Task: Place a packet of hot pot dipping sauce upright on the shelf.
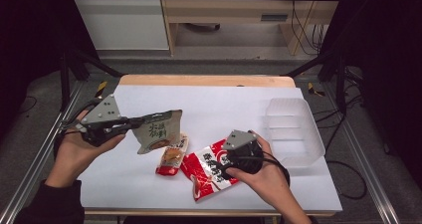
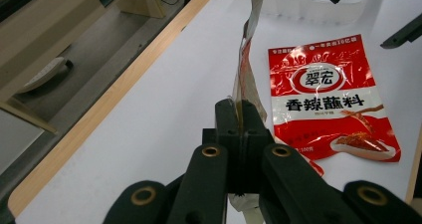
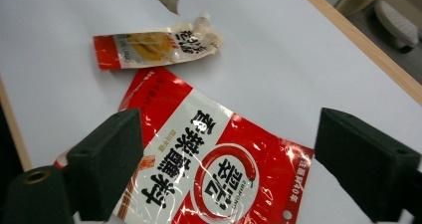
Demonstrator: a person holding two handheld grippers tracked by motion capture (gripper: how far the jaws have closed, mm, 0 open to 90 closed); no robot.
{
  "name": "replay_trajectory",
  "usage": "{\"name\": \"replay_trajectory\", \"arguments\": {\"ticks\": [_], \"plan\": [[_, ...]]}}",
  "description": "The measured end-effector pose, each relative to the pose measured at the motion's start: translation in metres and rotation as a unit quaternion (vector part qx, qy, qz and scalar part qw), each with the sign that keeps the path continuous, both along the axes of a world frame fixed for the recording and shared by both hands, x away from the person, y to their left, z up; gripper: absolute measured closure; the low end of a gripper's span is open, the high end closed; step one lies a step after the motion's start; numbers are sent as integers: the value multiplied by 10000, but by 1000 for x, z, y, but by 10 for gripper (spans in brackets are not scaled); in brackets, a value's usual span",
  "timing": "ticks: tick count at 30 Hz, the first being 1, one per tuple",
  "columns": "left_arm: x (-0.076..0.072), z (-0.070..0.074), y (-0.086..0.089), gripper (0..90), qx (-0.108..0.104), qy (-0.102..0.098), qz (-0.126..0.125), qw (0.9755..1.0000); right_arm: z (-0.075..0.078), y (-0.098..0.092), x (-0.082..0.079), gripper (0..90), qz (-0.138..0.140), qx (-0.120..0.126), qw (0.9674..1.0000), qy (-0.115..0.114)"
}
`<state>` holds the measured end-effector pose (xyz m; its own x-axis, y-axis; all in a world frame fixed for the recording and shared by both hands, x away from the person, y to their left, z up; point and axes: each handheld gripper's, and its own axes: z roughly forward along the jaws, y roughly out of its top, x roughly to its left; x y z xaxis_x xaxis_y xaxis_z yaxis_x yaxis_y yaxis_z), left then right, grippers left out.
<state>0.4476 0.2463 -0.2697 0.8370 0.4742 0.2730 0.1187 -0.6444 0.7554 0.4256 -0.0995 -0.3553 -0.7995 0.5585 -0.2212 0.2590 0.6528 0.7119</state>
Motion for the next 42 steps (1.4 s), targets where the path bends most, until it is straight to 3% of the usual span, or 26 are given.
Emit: {"name": "replay_trajectory", "arguments": {"ticks": [6, 12, 15, 25, 32, 42], "plan": [[7, 1, -21, 900, 66, 58, -197, 9998, 27, 5, 12, 159, 335, -609, 9976, -58], [16, -1, -45, 900, 188, 63, -444, 9988, 48, 3, 27, 224, 637, -709, 9954, -94], [20, -2, -54, 900, 88, 81, -552, 9984, 55, 3, 33, 240, 667, -830, 9942, -174], [22, -12, -88, 900, 322, 161, -933, 9950, 58, 3, 52, 313, 907, -999, 9904, -281], [20, -16, -102, 900, 321, 190, -1128, 9929, 57, 16, 51, 465, 1277, -1212, 9843, -150], [18, -21, -106, 900, 272, 237, -1205, 9921, 55, 24, 53, 683, 1443, -1439, 9790, 48]]}}
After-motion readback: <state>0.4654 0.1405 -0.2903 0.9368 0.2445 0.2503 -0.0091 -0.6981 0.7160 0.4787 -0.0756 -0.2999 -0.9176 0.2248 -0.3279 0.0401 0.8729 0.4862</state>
